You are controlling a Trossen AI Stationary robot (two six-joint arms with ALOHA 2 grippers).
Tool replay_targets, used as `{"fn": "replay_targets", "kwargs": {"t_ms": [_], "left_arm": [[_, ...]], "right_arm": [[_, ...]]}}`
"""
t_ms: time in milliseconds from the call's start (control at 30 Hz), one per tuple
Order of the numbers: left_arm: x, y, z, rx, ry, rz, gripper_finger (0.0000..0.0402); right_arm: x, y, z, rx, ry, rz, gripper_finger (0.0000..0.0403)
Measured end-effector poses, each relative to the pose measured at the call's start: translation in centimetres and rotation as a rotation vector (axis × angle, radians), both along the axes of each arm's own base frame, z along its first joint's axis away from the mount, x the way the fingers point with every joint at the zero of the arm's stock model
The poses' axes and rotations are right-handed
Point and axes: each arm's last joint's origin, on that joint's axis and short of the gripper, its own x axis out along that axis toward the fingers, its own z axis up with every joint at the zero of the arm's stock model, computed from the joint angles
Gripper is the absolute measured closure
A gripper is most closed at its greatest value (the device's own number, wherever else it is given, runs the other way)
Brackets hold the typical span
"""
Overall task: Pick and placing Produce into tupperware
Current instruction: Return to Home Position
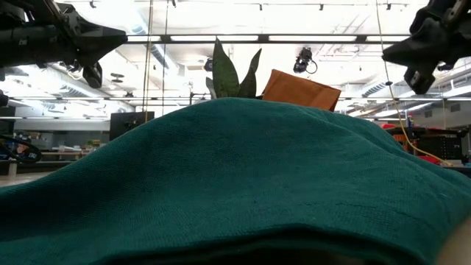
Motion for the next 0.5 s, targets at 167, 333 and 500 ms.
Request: {"fn": "replay_targets", "kwargs": {"t_ms": [167,333,500], "left_arm": [[0.0,0.0,0.0,0.0,0.0,0.0,0.0372],[0.0,0.0,0.0,0.0,0.0,0.0,0.0376],[0.0,0.0,0.0,0.0,0.0,0.0,0.0369]], "right_arm": [[0.7,0.2,-0.5,-0.005,-0.14,0.02,0.0403],[1.6,0.5,-1.8,0.03,-0.25,0.075,0.0403],[1.8,0.6,-2.6,0.054,-0.293,0.089,0.0403]]}}
